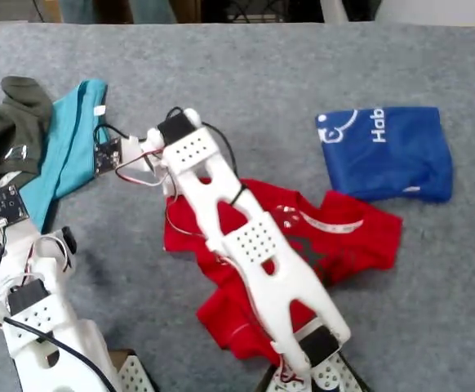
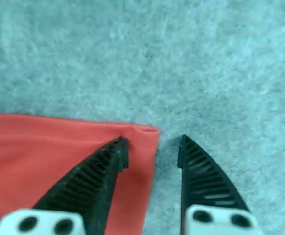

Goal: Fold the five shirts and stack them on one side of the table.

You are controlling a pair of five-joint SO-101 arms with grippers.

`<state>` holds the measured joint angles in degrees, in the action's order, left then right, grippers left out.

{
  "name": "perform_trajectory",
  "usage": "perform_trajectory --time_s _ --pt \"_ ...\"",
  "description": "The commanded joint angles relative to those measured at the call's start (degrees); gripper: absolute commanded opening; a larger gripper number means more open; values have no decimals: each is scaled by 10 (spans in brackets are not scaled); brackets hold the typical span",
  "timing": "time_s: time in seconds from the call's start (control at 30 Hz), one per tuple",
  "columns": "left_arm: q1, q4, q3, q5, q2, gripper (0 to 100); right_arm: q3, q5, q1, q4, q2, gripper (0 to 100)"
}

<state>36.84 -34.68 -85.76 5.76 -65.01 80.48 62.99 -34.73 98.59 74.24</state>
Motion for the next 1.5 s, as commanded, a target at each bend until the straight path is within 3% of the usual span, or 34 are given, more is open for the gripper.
perform_trajectory --time_s 0.0,0.2,0.4,0.53,0.8,1.0,1.13,1.47 --pt "4 11 7 -8 1 238 15 -6 -8 5 1 172" --pt "4 11 7 -8 1 238 20 -7 -7 0 12 13" --pt "4 11 5 -6 1 238 57 -14 5 -18 11 13" --pt "4 27 1 -8 1 238 162 -76 33 -4 0 13" --pt "-16 27 8 -9 1 238 147 -182 168 -11 -227 13" --pt "-147 -106 142 -28 1 238 149 -188 336 -25 -302 14" --pt "-262 -135 225 -54 18 238 147 -188 407 -53 -309 14" --pt "-502 -135 417 -90 367 238 153 -192 496 -105 -313 14"
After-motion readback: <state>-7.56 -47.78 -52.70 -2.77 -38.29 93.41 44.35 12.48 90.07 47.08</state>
